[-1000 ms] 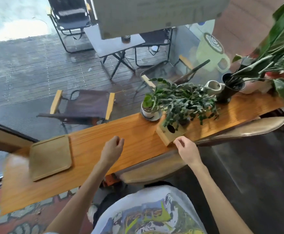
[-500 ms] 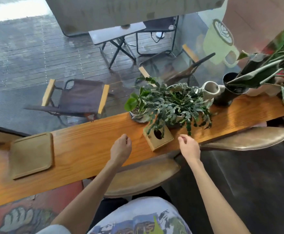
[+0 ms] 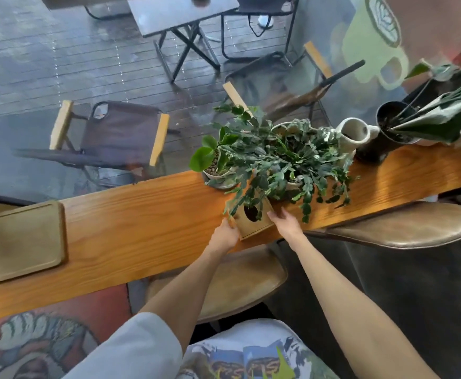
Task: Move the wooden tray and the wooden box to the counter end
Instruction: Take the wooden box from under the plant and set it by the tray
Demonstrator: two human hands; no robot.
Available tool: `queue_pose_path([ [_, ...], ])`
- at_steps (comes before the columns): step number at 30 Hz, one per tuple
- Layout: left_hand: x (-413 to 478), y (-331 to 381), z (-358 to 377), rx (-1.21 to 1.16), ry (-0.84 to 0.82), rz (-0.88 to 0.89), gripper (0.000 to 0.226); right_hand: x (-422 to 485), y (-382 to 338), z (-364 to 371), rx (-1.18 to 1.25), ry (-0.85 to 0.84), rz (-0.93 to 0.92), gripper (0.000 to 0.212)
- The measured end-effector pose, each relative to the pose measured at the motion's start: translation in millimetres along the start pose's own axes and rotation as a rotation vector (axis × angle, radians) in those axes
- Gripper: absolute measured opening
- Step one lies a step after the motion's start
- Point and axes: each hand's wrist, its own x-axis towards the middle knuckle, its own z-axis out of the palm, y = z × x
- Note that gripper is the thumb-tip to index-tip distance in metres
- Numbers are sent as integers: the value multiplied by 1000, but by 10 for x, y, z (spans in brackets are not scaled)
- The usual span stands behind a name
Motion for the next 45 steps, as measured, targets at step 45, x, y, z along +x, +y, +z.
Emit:
queue_pose_path([
  [45,-3363,-4267,-2792,-1250,636,343,78,-3623,-708,4289,-4,-912,-480,67],
])
